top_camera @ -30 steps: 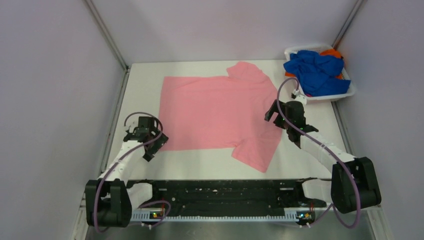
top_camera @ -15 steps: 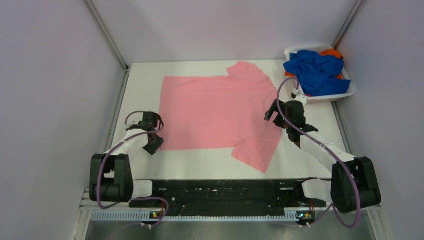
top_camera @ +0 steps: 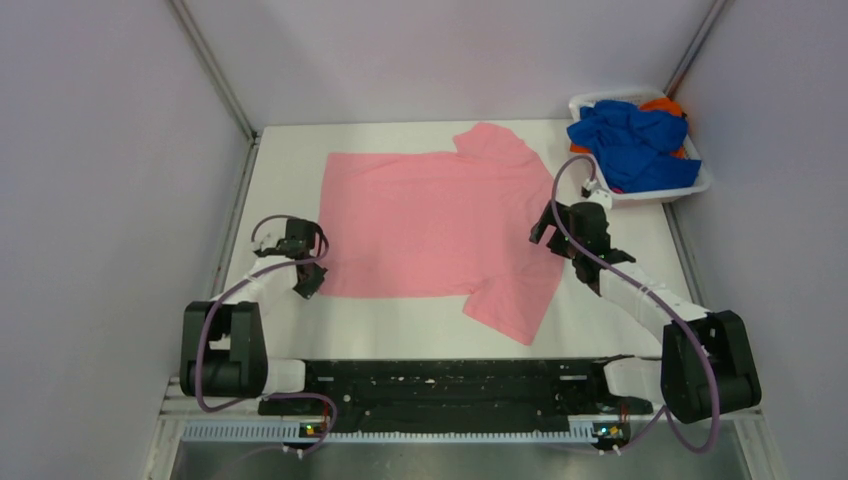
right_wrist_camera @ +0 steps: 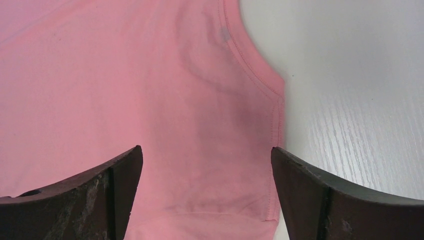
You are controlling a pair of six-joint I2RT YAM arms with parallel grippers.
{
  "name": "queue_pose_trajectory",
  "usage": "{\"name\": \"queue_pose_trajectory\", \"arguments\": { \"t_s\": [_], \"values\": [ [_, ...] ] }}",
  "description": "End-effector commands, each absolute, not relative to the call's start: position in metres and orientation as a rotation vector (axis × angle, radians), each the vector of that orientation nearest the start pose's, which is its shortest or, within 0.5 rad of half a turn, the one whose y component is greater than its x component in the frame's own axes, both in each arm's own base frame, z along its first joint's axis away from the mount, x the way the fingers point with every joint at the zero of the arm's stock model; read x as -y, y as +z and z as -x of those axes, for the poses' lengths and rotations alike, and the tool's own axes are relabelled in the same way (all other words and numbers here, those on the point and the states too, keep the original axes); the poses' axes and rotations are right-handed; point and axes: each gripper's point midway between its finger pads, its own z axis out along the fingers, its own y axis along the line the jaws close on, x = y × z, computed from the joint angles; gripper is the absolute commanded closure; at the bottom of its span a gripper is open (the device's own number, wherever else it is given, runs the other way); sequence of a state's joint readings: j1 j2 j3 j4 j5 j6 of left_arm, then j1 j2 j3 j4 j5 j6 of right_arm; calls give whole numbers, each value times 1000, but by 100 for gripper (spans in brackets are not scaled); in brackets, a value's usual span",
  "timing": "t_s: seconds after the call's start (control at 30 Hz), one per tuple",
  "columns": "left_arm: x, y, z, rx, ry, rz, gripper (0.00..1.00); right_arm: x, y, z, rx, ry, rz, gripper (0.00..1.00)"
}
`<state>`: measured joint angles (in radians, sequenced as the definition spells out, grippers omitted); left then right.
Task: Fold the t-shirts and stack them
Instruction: Grab the side of the flattened tshirt closest away from the robot with both arms
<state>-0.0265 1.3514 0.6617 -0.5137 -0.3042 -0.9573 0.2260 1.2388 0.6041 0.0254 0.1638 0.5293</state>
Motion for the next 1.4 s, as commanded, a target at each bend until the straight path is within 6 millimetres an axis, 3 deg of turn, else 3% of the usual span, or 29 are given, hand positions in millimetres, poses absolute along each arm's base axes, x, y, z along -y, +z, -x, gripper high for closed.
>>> {"name": "queue_pose_trajectory", "arguments": {
  "t_s": [0.0, 0.13, 0.27, 0.43, 0.57, 0.67, 0.83, 0.97, 1.13, 1.37],
  "values": [
    [-9, 11, -266, -2364, 88, 1235, 100, -73, 112, -355, -2106, 239, -391, 3],
    [-11, 26, -271, -2325, 67, 1190, 100, -83, 120, -346, -2127, 162, -370, 4],
    [-14, 46, -270, -2284, 57, 1143, 100, -111, 120, -317, -2226, 112, -336, 5],
    [-12, 55, -268, -2264, 22, 1122, 100, -151, 97, -245, -2439, 71, -48, 9],
    [-12, 56, -267, -2262, 19, 1122, 100, -158, 69, -191, -2587, 62, 106, 16],
    [-12, 53, -265, -2267, 20, 1129, 100, -165, 52, -166, -2672, 138, 158, 27],
    [-9, 49, -262, -2274, 6, 1135, 100, -165, 31, -158, -2717, 122, 182, 43],
    [-11, 49, -260, -2271, 19, 1141, 100, -172, 12, -153, -2758, 145, 209, 45],
    [-11, 46, -258, -2273, 23, 1154, 100, -163, -3, -143, -2811, 59, 206, 49],
    [-18, 42, -241, -2262, 86, 1216, 100, -149, 4, -119, -2805, -136, 196, 89]
  ]
}}
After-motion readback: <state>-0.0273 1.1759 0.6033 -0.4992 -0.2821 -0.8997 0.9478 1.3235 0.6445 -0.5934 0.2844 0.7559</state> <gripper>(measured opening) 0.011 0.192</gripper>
